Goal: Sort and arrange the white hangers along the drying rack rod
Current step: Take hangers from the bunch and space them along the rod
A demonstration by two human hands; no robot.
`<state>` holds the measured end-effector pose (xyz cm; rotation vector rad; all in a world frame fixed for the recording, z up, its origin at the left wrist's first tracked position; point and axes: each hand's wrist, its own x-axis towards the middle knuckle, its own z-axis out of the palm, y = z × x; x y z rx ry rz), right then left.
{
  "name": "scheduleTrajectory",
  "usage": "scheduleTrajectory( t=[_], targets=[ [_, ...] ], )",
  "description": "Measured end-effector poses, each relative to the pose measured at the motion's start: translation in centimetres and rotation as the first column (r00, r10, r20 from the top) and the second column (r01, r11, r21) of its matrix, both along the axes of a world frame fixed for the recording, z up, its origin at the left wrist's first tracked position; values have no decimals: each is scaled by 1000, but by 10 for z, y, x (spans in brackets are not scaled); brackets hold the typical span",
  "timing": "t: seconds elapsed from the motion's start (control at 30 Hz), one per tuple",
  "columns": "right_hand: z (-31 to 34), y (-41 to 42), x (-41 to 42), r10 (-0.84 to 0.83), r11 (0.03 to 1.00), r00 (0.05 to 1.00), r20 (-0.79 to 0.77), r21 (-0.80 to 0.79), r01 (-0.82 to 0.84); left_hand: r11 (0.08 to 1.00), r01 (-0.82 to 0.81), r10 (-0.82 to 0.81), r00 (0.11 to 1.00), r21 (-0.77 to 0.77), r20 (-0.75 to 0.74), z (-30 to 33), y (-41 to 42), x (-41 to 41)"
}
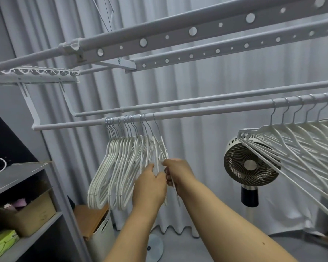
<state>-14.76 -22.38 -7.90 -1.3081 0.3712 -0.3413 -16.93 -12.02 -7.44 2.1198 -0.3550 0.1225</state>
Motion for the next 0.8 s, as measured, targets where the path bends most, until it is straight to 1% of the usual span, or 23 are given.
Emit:
scheduleTrajectory(
  t=[0.07, 0.17, 0.27, 0.43, 0.7, 0.77, 0.8],
  targets=[
    [1, -6, -6, -24, 1000, 1000, 10, -13, 24, 998, 8, -10, 999, -65, -36, -1, -6, 3],
    [0, -14, -15, -66, 997, 997, 37, -29, 67, 994, -18, 10, 997, -106, -74, -3, -15, 3],
    [-1, -23, -23, -95, 995, 994, 54, -30, 97, 984, 5, -35, 986, -178, -165, -4, -26, 0],
    [-5, -38, -34, -119, 993, 991, 54, -22, 120, 981, 40, -85, 968, -189, -237, -1, -39, -5],
    [-7, -63, -52, -148, 988, 986, 79, -34, 151, 986, 45, -66, 989, -159, -130, -5, -60, -12],
    [-7, -69, -57, -151, 988, 985, 81, -21, 153, 976, 71, -90, 992, -206, -84, -7, -64, -20],
    [-7, -71, -60, -155, 988, 984, 84, -13, 157, 968, 73, -96, 992, -239, -85, -8, -66, -24]
  ],
)
